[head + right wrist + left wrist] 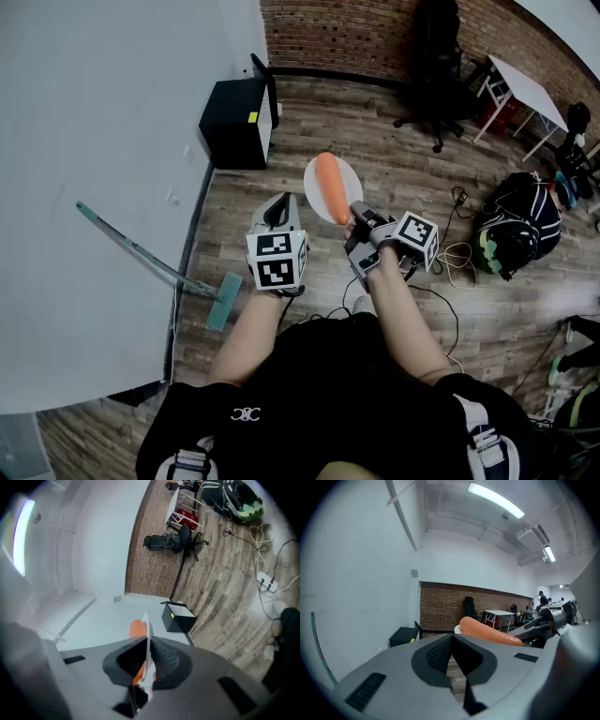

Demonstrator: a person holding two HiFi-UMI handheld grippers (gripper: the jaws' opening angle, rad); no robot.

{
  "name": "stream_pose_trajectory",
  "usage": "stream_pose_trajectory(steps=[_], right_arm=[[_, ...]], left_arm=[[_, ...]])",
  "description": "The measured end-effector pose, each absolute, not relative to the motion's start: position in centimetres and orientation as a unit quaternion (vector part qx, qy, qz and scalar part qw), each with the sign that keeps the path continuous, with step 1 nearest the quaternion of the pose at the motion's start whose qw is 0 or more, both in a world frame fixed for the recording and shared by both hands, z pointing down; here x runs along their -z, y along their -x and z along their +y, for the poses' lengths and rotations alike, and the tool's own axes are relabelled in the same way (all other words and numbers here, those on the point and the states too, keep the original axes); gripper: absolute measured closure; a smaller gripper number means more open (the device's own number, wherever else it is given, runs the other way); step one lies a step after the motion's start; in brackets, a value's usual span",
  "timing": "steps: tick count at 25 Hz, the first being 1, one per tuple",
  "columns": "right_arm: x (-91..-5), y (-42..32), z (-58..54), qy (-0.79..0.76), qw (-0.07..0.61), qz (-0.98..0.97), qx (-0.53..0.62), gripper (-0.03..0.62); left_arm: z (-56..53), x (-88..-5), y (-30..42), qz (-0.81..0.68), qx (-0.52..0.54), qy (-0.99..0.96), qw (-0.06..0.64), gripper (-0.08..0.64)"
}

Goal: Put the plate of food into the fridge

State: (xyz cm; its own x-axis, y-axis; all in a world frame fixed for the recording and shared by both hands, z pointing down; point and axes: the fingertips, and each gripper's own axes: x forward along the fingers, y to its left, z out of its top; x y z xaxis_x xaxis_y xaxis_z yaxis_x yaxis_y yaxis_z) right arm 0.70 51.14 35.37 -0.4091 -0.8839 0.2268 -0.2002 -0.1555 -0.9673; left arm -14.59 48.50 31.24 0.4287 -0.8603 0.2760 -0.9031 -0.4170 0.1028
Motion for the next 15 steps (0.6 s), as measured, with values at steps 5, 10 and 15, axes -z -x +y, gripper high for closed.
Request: stream_pose_trajectory(steps=[5, 10, 15], right_arm=[[-35.2, -0.6, 51.3, 0.463, 0.280, 0.587, 0.602, 0.555], [-35.7, -0.5, 51.4, 0.466, 0.275, 0.581, 0.608, 0.554], [-37.4, -1.2, 50.9, 0.468, 0.277, 0.573, 0.613, 0.554]], left_arm=[[48.5, -31.2, 14.5, -0.524, -0.092, -0.837, 0.125, 0.561], [48.2, -31.5, 14.7, -0.530, -0.103, -0.834, 0.116, 0.561], [47.7, -33.0, 14.2, -0.530, -0.124, -0.833, 0.100, 0.561]])
